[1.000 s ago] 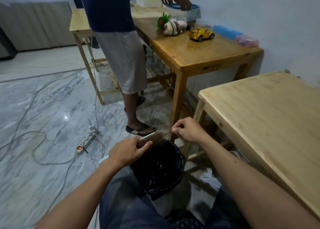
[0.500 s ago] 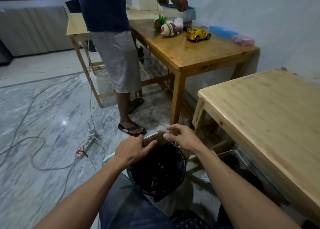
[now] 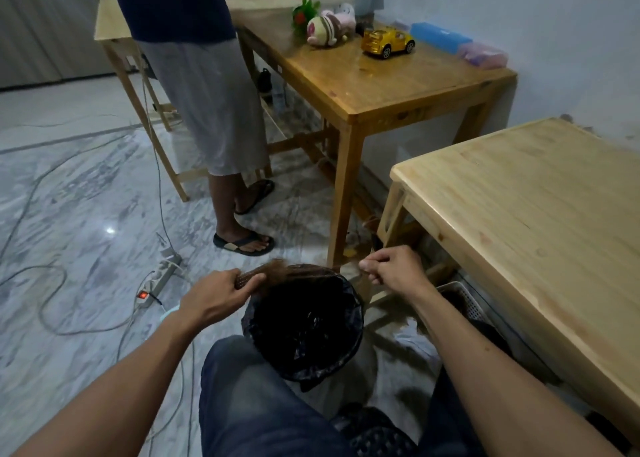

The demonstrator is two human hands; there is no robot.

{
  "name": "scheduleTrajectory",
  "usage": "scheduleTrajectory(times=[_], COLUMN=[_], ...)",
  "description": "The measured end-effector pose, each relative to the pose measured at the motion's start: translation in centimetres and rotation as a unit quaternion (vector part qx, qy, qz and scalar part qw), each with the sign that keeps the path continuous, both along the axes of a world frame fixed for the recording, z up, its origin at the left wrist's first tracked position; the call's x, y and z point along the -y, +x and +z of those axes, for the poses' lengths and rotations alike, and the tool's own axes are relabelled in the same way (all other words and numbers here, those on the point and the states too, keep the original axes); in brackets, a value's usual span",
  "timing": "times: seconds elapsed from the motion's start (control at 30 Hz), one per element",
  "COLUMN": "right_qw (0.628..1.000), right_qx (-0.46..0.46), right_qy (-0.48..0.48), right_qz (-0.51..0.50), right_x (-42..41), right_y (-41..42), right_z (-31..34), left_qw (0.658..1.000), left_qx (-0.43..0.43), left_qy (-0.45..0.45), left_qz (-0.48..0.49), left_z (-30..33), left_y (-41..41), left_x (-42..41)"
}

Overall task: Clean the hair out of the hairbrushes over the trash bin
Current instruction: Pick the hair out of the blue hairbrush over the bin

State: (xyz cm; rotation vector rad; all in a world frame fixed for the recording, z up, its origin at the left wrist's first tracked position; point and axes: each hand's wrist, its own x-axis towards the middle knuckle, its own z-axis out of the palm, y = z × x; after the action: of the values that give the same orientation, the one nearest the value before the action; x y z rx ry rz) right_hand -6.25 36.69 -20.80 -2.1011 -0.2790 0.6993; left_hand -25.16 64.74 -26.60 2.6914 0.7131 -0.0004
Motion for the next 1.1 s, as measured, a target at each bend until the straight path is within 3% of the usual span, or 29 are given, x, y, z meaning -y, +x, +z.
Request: scheduleTrajectory(times=[0.17, 0.37, 0.57, 0.73, 0.83, 0.97, 1.1], right_qw=[0.993, 0.984, 0.983, 0.983, 0.989, 0.992, 0.986], right_qx=[-0.010, -0.034, 0.110, 0.149, 0.106, -0.021, -0.004], right_qy=[-0.051, 0.053, 0.063, 0.078, 0.061, 0.060, 0.113], right_qz=[0.108, 0.165, 0.131, 0.079, 0.078, 0.106, 0.120], right_x=[-3.1, -5.5, -5.5, -3.1, -2.6, -3.9, -5.8], right_y=[0.1, -1.2, -2.2, -1.2, -0.6, -1.1, -2.6], right_z=[-1.0, -1.4, -2.4, -2.7, -3.7, -2.7, -1.0], left_qw=[0.999, 0.994, 0.991, 0.993, 0.993, 0.987, 0.976], left_qx=[-0.001, -0.005, -0.032, -0.048, -0.030, -0.013, -0.005], left_qy=[0.051, 0.106, 0.130, 0.099, 0.112, 0.162, 0.215], left_qz=[-0.003, -0.008, -0.006, 0.039, 0.034, 0.006, -0.024], left_z=[1.1, 2.3, 2.1, 1.1, 1.7, 3.2, 4.3], left_y=[1.5, 1.9, 0.5, -1.2, -0.8, 0.4, 1.1], left_x=[2.0, 2.7, 2.2, 1.3, 1.8, 2.9, 3.8])
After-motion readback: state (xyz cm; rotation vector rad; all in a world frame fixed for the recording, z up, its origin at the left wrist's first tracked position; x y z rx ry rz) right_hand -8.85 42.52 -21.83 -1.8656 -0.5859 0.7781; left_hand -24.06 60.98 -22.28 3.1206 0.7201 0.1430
